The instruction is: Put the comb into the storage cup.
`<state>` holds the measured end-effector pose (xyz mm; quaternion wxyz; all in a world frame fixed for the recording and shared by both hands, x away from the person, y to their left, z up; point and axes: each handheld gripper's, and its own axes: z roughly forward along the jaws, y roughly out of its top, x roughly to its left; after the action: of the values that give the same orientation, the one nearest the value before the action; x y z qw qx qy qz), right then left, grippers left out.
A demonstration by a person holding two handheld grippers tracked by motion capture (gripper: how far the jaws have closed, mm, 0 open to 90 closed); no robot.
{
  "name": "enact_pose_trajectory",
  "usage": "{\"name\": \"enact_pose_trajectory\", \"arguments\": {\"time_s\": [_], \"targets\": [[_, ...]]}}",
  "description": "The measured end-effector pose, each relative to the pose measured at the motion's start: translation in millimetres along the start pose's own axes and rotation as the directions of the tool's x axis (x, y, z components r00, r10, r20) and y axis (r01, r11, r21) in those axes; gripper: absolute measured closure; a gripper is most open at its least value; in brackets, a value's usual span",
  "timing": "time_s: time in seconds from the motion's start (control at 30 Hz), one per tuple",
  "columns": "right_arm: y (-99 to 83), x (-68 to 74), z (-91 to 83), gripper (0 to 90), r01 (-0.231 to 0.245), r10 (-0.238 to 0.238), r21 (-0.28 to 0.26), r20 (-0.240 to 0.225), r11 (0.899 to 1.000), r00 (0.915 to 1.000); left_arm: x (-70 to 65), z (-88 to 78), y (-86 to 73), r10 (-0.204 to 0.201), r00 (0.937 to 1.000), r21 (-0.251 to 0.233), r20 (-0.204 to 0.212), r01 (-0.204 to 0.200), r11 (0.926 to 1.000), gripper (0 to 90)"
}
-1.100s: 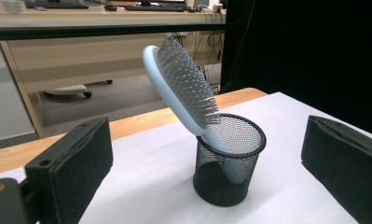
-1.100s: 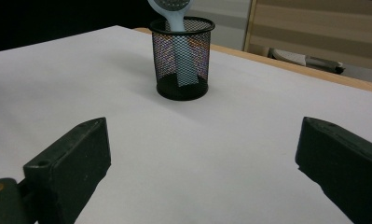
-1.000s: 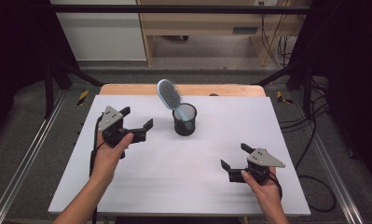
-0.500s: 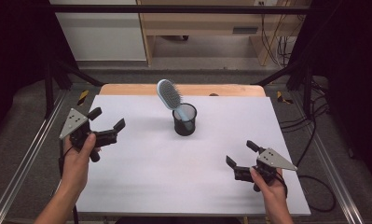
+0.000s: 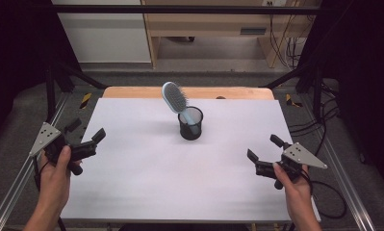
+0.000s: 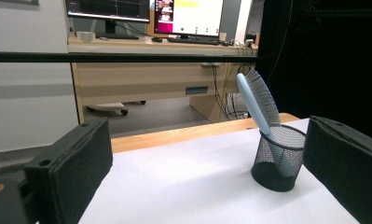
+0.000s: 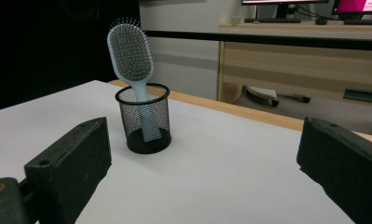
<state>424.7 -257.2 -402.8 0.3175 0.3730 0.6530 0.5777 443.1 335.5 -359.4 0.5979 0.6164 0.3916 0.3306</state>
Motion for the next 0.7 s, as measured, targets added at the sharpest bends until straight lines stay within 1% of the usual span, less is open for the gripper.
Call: {"name": "enact_pose_trajectory", "arguments": {"time_s": [0.07, 0.17, 0.27, 0.3, 0.33, 0.47, 0.57, 0.7], "targets": [[0.3, -2.2, -1.7, 3.1, 0.002, -0.002, -0.002, 0.003, 1.000, 1.0000, 3.0, -4.2, -5.2, 0.008, 1.0000, -0.004, 0.003, -0.008, 1.0000, 1.1], [-1.1, -4.5, -5.1, 2.8, 0.011, -0.011, -0.005, 0.007, 1.000, 0.9999, 6.5, -8.1, -13.3, 0.004, 1.0000, -0.003, 0.005, -0.004, 1.0000, 1.4], [-3.8, -6.7, -8.5, 2.7, 0.038, -0.038, -0.008, 0.012, 0.999, 0.9992, 9.5, -12.0, -22.5, 0.018, 0.9998, 0.003, -0.007, -0.018, 0.9998, 1.4], [-4.9, -7.6, -10.0, 2.7, 0.054, -0.054, -0.006, 0.017, 0.999, 0.9984, 10.1, -13.5, -25.0, 0.019, 0.9998, 0.001, -0.009, -0.019, 0.9998, 1.5], [-5.9, -8.5, -11.3, 2.7, 0.059, -0.059, -0.007, 0.015, 0.998, 0.9982, 10.6, -14.9, -27.7, 0.020, 0.9998, -0.005, -0.009, -0.020, 0.9998, 1.6], [-11.3, -11.9, -16.2, 2.8, 0.053, -0.053, -0.007, 0.033, 0.999, 0.9981, 11.7, -18.3, -39.4, -0.001, 0.9999, 0.001, -0.013, 0.001, 1.0000, 1.6], [-17.3, -14.6, -21.0, 2.9, 0.047, -0.047, -0.003, 0.042, 0.999, 0.9980, 7.9, -20.9, -51.8, -0.020, 0.9997, 0.007, -0.015, 0.020, 0.9998, 1.8], [-27.0, -18.7, -27.4, 2.9, 0.041, -0.041, 0.005, 0.053, 0.999, 0.9978, 3.3, -22.6, -62.2, -0.013, 0.9999, 0.017, -0.011, 0.013, 0.9998, 1.9]]}}
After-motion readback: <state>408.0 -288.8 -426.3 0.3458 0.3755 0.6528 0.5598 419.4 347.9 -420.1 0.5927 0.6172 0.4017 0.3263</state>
